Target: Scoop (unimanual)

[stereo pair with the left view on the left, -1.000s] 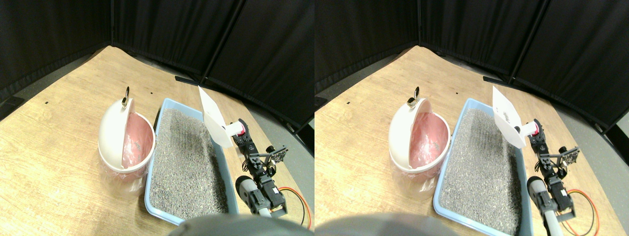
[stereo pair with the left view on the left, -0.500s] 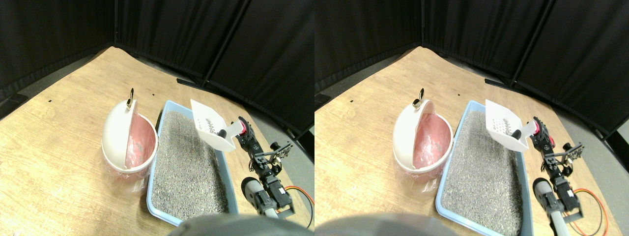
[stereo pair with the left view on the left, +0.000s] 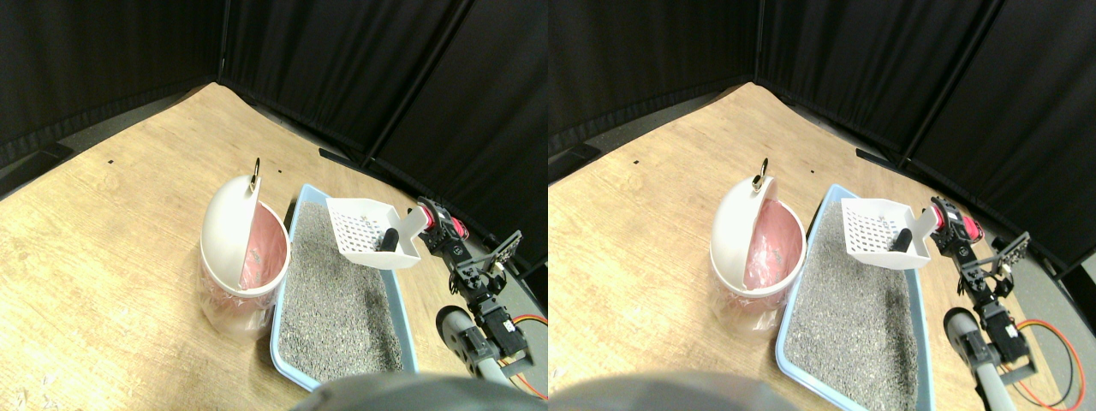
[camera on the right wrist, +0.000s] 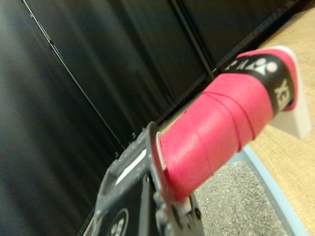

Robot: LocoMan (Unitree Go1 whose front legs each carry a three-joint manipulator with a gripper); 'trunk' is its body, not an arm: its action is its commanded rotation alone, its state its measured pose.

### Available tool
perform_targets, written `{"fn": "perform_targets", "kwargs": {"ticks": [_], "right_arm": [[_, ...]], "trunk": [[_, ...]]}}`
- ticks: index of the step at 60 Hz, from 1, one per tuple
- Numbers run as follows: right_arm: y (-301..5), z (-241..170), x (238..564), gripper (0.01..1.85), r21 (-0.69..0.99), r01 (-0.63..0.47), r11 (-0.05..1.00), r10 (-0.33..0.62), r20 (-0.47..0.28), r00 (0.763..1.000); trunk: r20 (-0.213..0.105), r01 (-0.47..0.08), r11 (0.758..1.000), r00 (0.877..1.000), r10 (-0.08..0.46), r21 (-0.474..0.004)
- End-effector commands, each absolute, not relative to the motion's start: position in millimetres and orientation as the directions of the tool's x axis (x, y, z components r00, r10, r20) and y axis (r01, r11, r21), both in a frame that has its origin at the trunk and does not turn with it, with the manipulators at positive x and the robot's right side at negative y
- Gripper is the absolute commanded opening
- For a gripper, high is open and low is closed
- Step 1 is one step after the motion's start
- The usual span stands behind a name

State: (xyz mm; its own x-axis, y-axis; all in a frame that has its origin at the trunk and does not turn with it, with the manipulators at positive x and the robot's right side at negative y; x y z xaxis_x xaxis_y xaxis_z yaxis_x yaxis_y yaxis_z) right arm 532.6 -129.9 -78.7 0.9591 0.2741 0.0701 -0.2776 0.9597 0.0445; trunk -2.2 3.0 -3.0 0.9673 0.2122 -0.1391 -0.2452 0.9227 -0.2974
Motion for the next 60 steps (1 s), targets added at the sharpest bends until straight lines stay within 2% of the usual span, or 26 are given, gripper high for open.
{"fn": "perform_targets", "kwargs": {"ticks": [1,10,28,37,48,53,57,60], "right_arm": [[-126.2,-76.1,533.3,0.06,0.078,-0.321,0.944,0.312,0.109,0.944],[-113.8,-80.2,533.4,0.06,0.090,-0.324,0.942,0.317,0.082,0.945],[-92.4,-82.8,536.3,0.06,0.078,-0.408,0.910,0.405,0.053,0.913],[-82.1,-81.7,536.0,0.06,0.067,-0.412,0.909,0.411,0.019,0.911],[-69.7,-80.5,536.7,0.06,0.040,-0.466,0.884,0.466,-0.003,0.885],[-63.5,-78.4,535.0,0.06,0.021,-0.452,0.892,0.453,-0.031,0.891],[-58.9,-77.8,534.7,0.06,-0.007,-0.478,0.878,0.478,-0.042,0.878],[-55.5,-76.8,533.5,0.06,-0.039,-0.479,0.877,0.477,-0.054,0.877]], "trunk": [[-0.156,-0.281,0.915,0.957,0.244,-0.291],[-0.159,-0.304,0.905,0.950,0.267,-0.298],[-0.180,-0.353,0.880,0.934,0.309,-0.318],[-0.185,-0.370,0.868,0.928,0.325,-0.330],[-0.190,-0.393,0.854,0.918,0.347,-0.341],[-0.192,-0.400,0.849,0.916,0.353,-0.346],[-0.191,-0.406,0.845,0.913,0.360,-0.349],[-0.190,-0.411,0.841,0.911,0.366,-0.352]]}}
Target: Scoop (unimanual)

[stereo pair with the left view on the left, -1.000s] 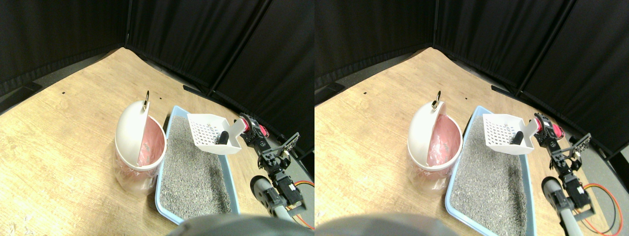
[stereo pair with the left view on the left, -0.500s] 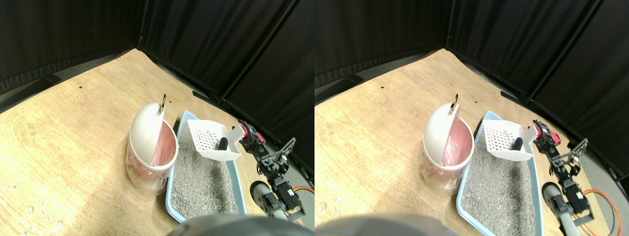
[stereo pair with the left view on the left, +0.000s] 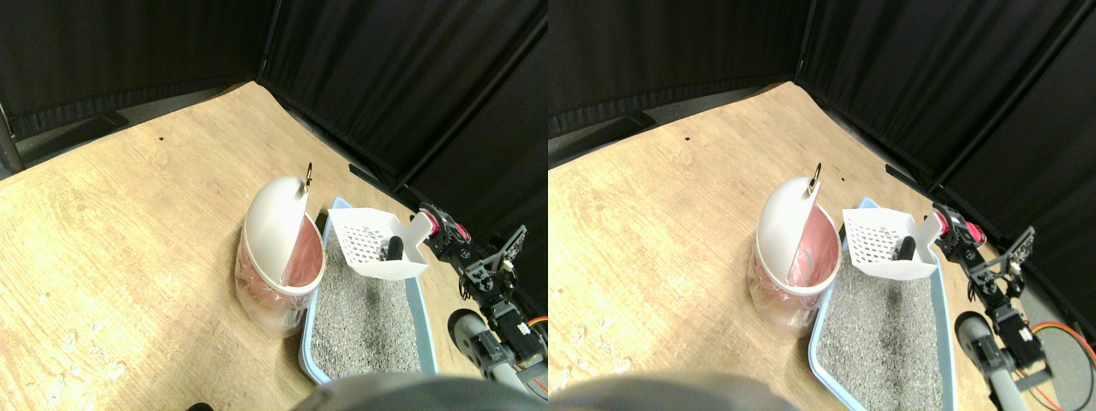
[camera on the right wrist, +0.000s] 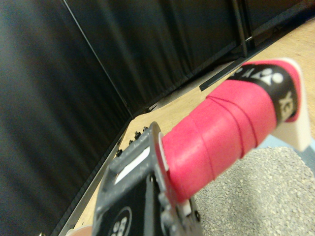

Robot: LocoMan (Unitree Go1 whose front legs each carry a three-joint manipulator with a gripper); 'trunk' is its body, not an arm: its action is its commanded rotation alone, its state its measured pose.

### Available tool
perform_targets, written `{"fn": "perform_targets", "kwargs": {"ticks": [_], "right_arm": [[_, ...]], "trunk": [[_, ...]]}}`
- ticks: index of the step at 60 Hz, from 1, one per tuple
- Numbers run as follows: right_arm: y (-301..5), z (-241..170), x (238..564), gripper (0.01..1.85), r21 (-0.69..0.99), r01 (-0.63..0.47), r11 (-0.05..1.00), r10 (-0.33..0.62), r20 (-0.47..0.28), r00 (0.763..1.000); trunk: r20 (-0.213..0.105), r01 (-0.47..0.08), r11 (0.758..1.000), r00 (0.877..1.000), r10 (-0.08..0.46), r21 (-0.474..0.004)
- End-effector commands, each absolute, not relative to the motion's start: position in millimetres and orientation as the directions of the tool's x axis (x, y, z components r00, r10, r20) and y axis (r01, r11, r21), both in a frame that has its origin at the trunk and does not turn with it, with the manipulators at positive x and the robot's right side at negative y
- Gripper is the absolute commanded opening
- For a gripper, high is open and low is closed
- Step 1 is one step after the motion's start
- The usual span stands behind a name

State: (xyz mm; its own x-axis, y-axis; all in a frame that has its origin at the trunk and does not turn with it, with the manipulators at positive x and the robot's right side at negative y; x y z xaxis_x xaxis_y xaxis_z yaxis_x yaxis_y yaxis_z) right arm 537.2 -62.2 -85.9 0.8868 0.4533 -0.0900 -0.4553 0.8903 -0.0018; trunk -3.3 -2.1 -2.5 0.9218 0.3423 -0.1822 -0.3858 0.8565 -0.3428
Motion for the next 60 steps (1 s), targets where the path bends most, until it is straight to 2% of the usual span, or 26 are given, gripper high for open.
{"fn": "perform_targets", "kwargs": {"ticks": [1,3,20,26,30,36,51,54,57,60], "right_arm": [[-53.4,-76.4,533.5,0.06,-0.046,-0.480,0.876,0.477,-0.064,0.876],[-51.4,-76.3,533.9,0.06,-0.059,-0.499,0.865,0.495,-0.069,0.866],[-33.8,-71.4,532.5,0.06,-0.182,-0.529,0.829,0.515,-0.123,0.849],[-29.7,-70.0,530.6,0.06,-0.277,-0.548,0.789,0.532,-0.139,0.836],[-27.0,-69.1,529.9,0.06,-0.329,-0.575,0.749,0.568,-0.128,0.813],[-24.3,-67.4,528.8,0.06,-0.381,-0.581,0.719,0.579,-0.136,0.804],[-17.7,-61.8,524.6,0.06,-0.504,-0.561,0.657,0.582,-0.134,0.802],[-17.1,-61.5,525.7,0.06,-0.484,-0.575,0.659,0.595,-0.132,0.793],[-16.2,-60.9,525.2,0.06,-0.488,-0.563,0.668,0.579,-0.135,0.804],[-15.8,-59.8,525.4,0.06,-0.476,-0.566,0.673,0.576,-0.143,0.805]], "trunk": [[-0.190,-0.413,0.840,0.910,0.367,-0.353],[-0.190,-0.414,0.839,0.910,0.369,-0.353],[-0.194,-0.429,0.829,0.903,0.384,-0.358],[-0.192,-0.431,0.827,0.902,0.387,-0.360],[-0.192,-0.433,0.826,0.901,0.389,-0.360],[-0.193,-0.433,0.826,0.901,0.388,-0.360],[-0.194,-0.434,0.824,0.901,0.389,-0.364],[-0.194,-0.434,0.824,0.901,0.389,-0.364],[-0.194,-0.435,0.824,0.900,0.390,-0.362],[-0.194,-0.435,0.824,0.900,0.390,-0.362]]}}
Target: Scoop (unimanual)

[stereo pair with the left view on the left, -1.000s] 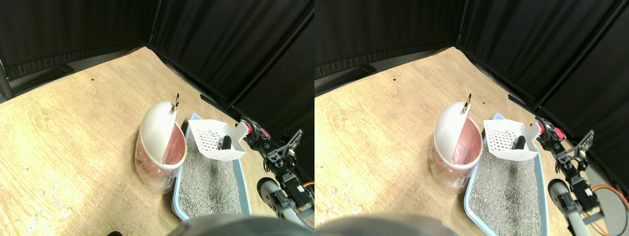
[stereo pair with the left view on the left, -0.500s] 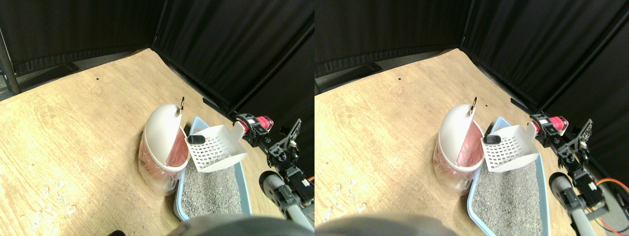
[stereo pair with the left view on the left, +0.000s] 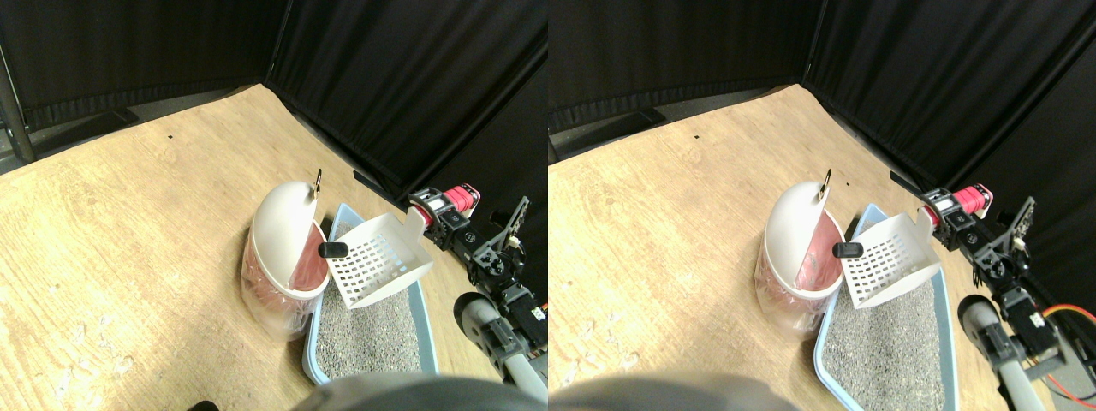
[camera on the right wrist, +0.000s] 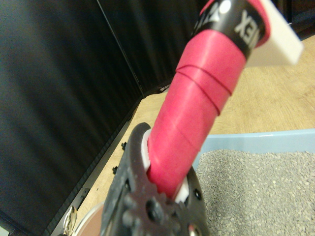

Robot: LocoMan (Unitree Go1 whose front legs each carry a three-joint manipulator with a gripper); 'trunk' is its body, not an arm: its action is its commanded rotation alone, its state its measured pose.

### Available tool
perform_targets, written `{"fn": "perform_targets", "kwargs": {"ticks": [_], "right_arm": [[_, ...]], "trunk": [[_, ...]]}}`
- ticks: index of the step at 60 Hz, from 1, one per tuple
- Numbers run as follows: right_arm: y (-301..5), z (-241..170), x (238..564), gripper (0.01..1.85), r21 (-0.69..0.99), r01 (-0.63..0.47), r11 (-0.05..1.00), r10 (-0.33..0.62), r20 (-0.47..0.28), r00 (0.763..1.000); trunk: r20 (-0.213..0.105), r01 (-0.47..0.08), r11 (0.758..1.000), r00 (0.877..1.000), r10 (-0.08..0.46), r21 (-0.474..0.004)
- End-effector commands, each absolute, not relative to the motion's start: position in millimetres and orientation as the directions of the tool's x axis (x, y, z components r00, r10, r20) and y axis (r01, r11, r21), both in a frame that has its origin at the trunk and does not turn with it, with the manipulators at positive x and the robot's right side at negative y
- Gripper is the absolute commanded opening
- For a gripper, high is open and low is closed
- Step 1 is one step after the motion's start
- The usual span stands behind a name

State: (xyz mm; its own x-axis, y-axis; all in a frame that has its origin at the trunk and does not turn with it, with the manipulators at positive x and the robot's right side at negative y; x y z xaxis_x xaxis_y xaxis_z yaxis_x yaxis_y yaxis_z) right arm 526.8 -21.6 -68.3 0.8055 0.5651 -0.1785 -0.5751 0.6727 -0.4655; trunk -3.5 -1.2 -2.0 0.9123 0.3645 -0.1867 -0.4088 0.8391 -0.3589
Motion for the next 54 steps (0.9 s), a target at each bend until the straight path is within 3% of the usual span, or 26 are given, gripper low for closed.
{"fn": "perform_targets", "kwargs": {"ticks": [1,9,21,29,40,44,54], "right_arm": [[-15.8,-59.8,525.4,0.06,-0.476,-0.566,0.673,0.576,-0.143,0.805],[-16.9,-58.0,528.0,0.06,-0.484,-0.569,0.664,0.588,-0.131,0.798],[-22.0,-52.6,528.4,0.06,-0.467,-0.547,0.695,0.561,-0.123,0.818],[-30.7,-53.8,531.2,0.06,-0.471,-0.543,0.695,0.564,-0.111,0.818],[-43.3,-58.8,533.0,0.06,-0.383,-0.544,0.746,0.560,-0.081,0.825],[-58.0,-64.4,533.0,0.06,-0.246,-0.516,0.820,0.526,-0.028,0.850],[-81.2,-72.8,533.1,0.06,-0.104,-0.456,0.884,0.462,0.045,0.886]], "trunk": [[-0.194,-0.435,0.824,0.900,0.390,-0.362],[-0.190,-0.431,0.828,0.902,0.388,-0.359],[-0.187,-0.425,0.832,0.905,0.383,-0.356],[-0.187,-0.419,0.838,0.908,0.375,-0.351],[-0.181,-0.391,0.859,0.920,0.348,-0.330],[-0.179,-0.377,0.869,0.925,0.335,-0.322],[-0.169,-0.330,0.896,0.942,0.291,-0.296]]}}
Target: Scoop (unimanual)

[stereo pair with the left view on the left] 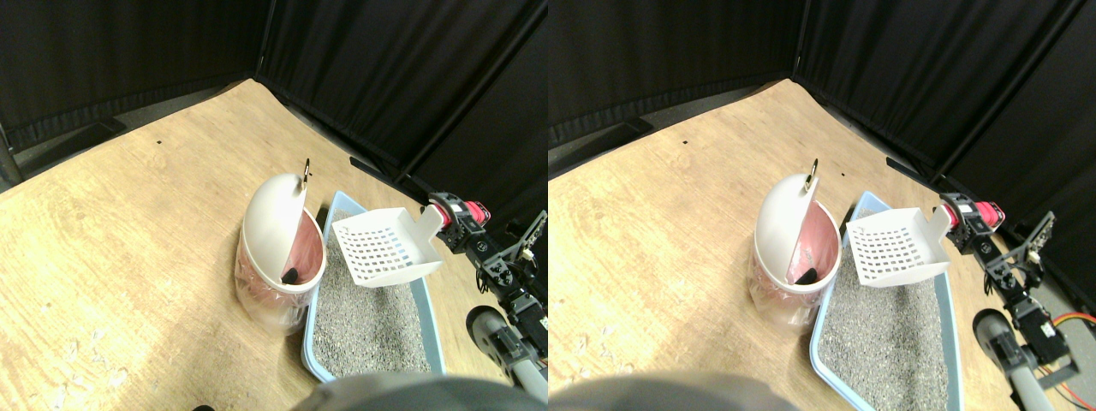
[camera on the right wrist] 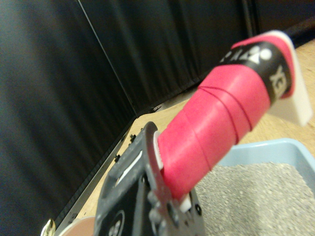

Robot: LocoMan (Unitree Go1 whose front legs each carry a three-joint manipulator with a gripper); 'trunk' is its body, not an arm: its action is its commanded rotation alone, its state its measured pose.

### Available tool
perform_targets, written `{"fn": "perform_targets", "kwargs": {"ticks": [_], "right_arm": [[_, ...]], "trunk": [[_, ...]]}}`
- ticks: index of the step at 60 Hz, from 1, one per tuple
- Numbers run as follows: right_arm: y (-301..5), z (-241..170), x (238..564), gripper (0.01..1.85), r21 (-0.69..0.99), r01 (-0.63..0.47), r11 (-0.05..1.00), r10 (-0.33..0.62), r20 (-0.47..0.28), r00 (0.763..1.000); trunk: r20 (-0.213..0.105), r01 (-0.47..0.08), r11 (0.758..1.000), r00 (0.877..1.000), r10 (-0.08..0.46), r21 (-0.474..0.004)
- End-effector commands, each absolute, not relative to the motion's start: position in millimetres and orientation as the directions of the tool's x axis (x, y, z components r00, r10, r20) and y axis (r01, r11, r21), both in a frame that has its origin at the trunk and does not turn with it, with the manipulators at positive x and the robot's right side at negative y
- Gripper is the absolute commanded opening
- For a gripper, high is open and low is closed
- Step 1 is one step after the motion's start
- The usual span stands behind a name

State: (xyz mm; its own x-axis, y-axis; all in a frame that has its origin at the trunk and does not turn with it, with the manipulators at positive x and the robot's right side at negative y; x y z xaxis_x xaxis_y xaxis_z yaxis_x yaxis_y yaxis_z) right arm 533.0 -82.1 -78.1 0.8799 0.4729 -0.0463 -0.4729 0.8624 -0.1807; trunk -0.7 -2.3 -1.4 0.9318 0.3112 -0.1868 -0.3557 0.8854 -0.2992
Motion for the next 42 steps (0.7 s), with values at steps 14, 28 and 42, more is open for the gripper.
{"fn": "perform_targets", "kwargs": {"ticks": [14,28,42], "right_arm": [[-131.0,-89.9,530.4,0.06,0.060,-0.287,0.956,0.276,0.148,0.950],[-167.6,-105.2,532.5,0.06,0.146,-0.134,0.980,0.113,0.148,0.983],[-192.5,-122.5,529.6,0.06,0.176,-0.043,0.983,0.022,0.117,0.993]], "trunk": [[-0.151,-0.245,0.935,0.965,0.212,-0.256],[-0.132,-0.179,0.958,0.979,0.153,-0.223],[-0.125,-0.145,0.968,0.985,0.121,-0.205]]}}
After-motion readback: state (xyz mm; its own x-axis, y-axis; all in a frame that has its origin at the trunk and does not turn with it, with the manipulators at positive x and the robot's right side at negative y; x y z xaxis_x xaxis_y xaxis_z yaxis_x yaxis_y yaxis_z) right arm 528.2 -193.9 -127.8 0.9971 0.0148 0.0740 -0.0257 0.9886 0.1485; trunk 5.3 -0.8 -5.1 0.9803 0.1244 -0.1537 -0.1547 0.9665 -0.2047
